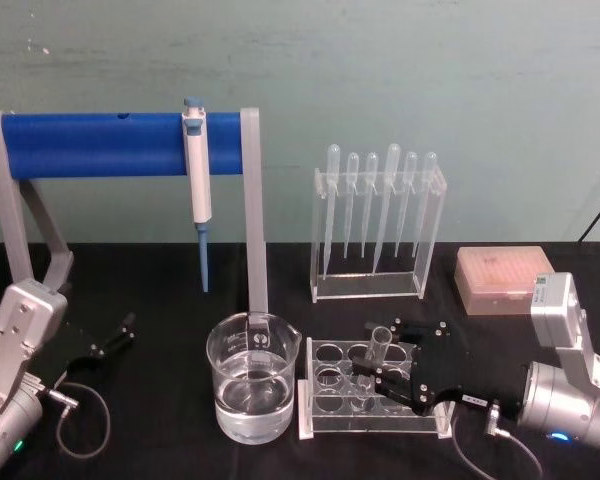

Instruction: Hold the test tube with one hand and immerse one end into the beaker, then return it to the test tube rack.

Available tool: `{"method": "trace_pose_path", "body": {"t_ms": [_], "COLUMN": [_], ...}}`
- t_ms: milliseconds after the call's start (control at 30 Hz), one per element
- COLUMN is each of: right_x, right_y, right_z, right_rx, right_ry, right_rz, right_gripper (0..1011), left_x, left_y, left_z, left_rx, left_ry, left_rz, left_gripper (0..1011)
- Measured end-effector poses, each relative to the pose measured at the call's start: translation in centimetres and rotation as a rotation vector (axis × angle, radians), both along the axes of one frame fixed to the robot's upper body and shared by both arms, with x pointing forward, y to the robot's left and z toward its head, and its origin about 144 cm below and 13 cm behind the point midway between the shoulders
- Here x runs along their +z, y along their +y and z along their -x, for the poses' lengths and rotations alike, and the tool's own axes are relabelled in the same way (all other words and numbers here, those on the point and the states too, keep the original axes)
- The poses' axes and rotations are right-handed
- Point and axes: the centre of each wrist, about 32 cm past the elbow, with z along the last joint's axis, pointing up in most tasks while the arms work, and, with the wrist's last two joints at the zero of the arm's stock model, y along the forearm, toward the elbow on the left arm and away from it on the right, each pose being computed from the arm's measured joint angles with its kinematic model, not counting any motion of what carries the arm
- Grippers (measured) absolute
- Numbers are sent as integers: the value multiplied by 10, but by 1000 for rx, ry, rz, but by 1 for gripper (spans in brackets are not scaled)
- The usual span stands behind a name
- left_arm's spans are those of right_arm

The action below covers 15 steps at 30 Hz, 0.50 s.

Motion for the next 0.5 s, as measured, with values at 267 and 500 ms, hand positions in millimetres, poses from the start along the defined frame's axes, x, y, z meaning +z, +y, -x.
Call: {"method": "trace_pose_path", "body": {"t_ms": [267,500], "right_x": [0,0], "right_y": [0,0], "right_z": [0,0], "right_rx": [1,1], "right_ry": [0,0], "right_rz": [-1,-1], "right_gripper": [228,228], "left_x": [0,0], "left_y": [0,0], "left_z": [0,0], "left_rx": [0,0], "left_ry": [0,0], "left_rz": [0,0], "left_gripper": [1000,1000]}}
